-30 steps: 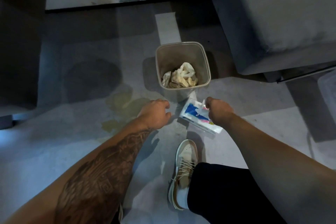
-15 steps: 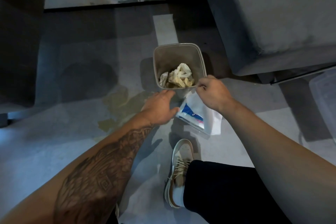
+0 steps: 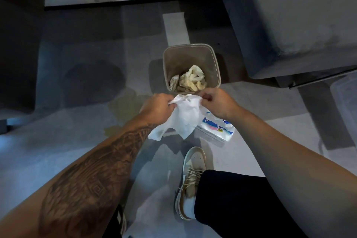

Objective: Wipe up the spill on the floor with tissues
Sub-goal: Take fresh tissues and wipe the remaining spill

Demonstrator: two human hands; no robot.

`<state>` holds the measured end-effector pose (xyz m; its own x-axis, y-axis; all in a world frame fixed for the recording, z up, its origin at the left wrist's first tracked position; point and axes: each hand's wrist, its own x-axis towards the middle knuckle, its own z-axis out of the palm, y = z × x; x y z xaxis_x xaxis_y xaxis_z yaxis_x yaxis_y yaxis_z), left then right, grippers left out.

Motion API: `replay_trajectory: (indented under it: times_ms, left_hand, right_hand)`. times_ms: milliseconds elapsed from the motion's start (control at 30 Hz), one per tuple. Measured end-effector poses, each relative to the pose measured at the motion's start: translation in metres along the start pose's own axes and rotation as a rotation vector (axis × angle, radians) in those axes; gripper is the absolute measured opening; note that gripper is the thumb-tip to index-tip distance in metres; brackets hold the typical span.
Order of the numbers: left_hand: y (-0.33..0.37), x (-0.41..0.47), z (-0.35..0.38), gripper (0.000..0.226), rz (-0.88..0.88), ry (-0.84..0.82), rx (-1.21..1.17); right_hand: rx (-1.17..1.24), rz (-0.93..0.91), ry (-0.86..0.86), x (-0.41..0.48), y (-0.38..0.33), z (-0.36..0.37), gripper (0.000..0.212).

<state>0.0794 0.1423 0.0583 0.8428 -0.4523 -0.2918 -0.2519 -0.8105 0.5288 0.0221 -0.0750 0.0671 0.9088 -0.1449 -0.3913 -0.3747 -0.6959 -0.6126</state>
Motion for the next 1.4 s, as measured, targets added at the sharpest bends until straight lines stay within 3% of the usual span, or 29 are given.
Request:
replay_trajectory:
  times_ms: [100,233,367,567,733,867,1067,1200,1300,1400]
  left_hand:
    - [-0.008,0.000,-0.003,0.026,-0.049,0.011,0.020]
    - [-0.015,0.000,-0.006,0.028,-0.090,0.004,0.014]
    - [-0.021,0.000,-0.008,0.028,-0.105,0.010,0.016]
    - [-0.031,-0.001,-0.008,0.031,-0.177,-0.050,0.007]
    - [-0.034,-0.008,-0.017,0.020,-0.199,-0.061,-0.079]
    - [-0.033,-0.013,-0.028,0.019,-0.239,-0.051,-0.149]
    - [-0.035,-0.030,-0.047,0.016,-0.307,-0.036,-0.344]
    - [-0.036,-0.049,-0.063,0.029,-0.394,0.012,-0.505]
    - [-0.041,-0.067,-0.075,0.037,-0.441,0.083,-0.572]
    - [-0.041,-0.088,-0.088,0.029,-0.478,0.148,-0.674]
  right_hand:
    - [-0.320,0.131,-0.091,0.004,0.028,0.015,0.020]
    - [-0.576,0.229,-0.267,0.003,0.054,0.041,0.041]
    - [-0.631,0.258,-0.346,0.001,0.062,0.056,0.047]
    - [-0.532,0.286,-0.229,0.002,0.056,0.049,0.038]
    - [-0.472,0.313,-0.133,0.001,0.051,0.024,0.028]
    - [-0.370,0.331,0.022,-0.004,0.038,0.003,0.017]
    - [-0.271,0.224,0.233,-0.016,-0.009,-0.021,0.019]
    - [-0.026,0.161,0.166,-0.029,-0.058,-0.030,0.006]
    - [0.177,0.096,0.159,-0.045,-0.103,-0.020,0.013]
    - [0.270,0.011,0.150,-0.062,-0.147,0.000,0.015]
